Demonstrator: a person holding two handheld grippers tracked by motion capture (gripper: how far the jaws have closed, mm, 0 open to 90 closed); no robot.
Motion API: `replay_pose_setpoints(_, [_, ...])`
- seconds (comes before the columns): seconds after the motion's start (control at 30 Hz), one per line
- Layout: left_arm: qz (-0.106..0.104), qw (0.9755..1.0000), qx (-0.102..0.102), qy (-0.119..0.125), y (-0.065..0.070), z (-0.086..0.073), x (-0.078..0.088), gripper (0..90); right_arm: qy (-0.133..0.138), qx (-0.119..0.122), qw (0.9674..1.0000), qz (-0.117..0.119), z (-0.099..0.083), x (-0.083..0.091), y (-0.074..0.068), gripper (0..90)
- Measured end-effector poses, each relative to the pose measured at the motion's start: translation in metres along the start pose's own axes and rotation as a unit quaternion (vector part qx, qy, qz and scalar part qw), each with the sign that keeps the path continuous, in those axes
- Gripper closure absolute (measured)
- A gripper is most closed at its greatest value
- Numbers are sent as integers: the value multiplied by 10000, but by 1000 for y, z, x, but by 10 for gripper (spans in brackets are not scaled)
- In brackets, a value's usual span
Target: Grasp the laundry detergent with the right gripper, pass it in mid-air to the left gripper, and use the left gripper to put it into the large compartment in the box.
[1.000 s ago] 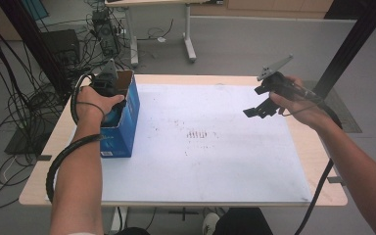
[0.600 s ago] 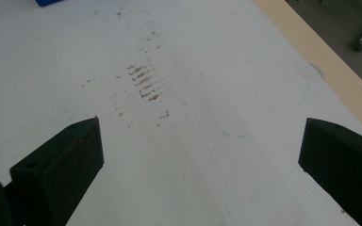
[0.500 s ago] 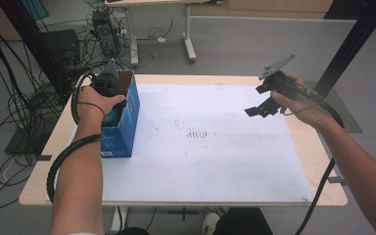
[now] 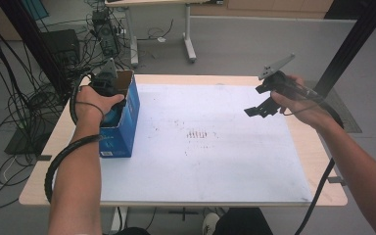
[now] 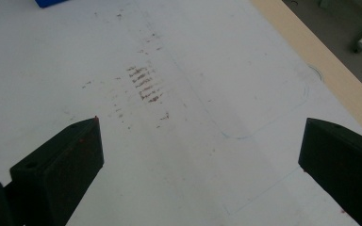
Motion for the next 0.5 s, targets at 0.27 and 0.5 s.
replay_pose_setpoints(0.27, [91, 9999, -50, 76, 0, -1, 11, 316, 62, -2, 10000, -11, 3, 1, 0, 3])
replay_pose_setpoints(0.5, [84, 9999, -61, 116, 1, -4, 19, 299, 94, -34, 9999, -28, 4, 2, 1, 4])
Point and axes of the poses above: each handheld gripper's, and its own axes: x roughly backward along the jaws, z roughly out of its top, y roughly to its right, the point moved 8 cm from there along -x, roughly forward along the jaws, and after that the axes turned 8 degrees about -y, right-handed, at the moved point
